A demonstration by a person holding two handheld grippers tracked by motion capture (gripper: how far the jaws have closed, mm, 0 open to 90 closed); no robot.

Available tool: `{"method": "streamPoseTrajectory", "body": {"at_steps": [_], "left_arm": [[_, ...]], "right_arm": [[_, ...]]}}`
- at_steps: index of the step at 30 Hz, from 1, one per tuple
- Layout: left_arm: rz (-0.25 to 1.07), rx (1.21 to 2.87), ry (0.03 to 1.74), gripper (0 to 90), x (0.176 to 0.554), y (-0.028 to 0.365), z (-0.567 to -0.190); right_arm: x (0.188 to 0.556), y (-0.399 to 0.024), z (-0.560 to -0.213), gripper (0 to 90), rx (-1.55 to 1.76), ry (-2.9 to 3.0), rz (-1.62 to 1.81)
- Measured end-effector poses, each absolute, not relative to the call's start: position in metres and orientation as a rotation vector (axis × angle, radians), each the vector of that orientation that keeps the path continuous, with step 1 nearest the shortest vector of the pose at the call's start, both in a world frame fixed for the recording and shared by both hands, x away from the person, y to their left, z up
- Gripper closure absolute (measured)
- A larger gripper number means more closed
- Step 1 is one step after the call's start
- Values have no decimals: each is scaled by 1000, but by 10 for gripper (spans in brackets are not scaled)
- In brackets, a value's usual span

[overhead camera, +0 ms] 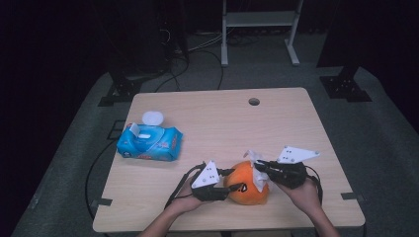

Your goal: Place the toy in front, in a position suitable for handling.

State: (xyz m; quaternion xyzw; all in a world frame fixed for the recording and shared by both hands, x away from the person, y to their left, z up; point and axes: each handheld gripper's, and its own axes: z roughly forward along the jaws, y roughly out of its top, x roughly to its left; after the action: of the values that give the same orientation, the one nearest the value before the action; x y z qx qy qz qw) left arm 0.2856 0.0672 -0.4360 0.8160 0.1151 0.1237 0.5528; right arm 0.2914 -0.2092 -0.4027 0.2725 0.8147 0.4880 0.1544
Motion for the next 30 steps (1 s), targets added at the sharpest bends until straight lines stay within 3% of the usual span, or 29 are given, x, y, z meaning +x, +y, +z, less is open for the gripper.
{"method": "streamPoseTrajectory", "body": {"at_steps": [6, 9, 16, 22, 30], "left_arm": [[174, 1925, 377, 286, 291, 69, -430], [152, 1913, 404, 239, 292, 65, -430], [189, 1967, 376, 400, 292, 70, -436], [162, 1957, 391, 406, 294, 74, -438], [164, 1975, 371, 421, 294, 79, -440]], "right_arm": [[285, -195, -405, 848, 759, 2361, 1366], [278, -185, -401, 848, 703, 2389, 1413], [277, -186, -398, 849, 663, 2410, 1357], [284, -218, -404, 848, 788, 2375, 1363], [277, -199, -400, 848, 701, 2396, 1382]]}}
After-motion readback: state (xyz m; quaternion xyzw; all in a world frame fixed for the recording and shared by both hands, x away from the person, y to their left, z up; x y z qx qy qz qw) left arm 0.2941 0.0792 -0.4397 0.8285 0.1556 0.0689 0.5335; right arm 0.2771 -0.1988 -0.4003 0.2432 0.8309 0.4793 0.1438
